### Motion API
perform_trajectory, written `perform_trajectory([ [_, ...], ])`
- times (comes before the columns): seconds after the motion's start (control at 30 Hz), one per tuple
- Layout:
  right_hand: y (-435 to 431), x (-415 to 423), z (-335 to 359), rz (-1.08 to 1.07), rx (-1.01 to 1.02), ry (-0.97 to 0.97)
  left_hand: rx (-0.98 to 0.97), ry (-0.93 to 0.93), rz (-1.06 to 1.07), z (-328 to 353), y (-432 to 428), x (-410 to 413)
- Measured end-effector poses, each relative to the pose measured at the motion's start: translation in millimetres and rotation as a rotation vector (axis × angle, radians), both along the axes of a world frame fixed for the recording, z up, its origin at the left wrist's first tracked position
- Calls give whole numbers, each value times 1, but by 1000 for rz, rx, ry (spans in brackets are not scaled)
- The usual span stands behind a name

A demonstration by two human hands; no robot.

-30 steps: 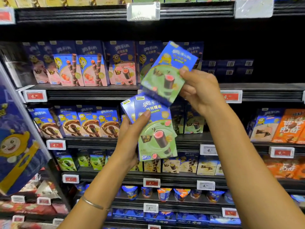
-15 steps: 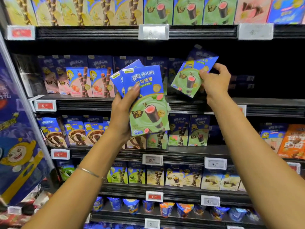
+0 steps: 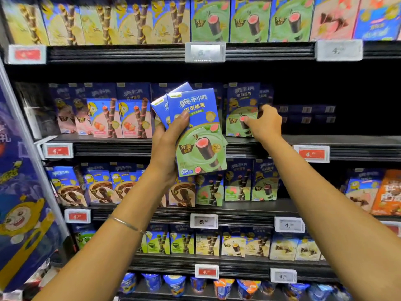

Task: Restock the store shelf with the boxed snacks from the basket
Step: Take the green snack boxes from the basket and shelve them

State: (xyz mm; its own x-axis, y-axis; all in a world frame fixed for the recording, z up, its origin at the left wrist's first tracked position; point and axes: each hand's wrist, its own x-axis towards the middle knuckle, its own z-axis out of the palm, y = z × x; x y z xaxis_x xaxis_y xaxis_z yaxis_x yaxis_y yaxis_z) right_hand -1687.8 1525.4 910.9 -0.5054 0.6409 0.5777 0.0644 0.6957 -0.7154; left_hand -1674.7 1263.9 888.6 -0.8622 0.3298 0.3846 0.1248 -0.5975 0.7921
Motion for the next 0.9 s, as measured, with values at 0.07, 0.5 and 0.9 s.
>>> perform_trajectory([
  [0.07, 1, -3, 4, -11, 14, -41, -5, 9, -6, 0, 0, -1],
  [0.5, 0, -21, 6, -46, 8, -136, -31, 42, -27, 8, -4, -14],
  [0.9, -14, -7, 6, -70, -9, -103, -77, 54, -29, 2, 4, -21],
])
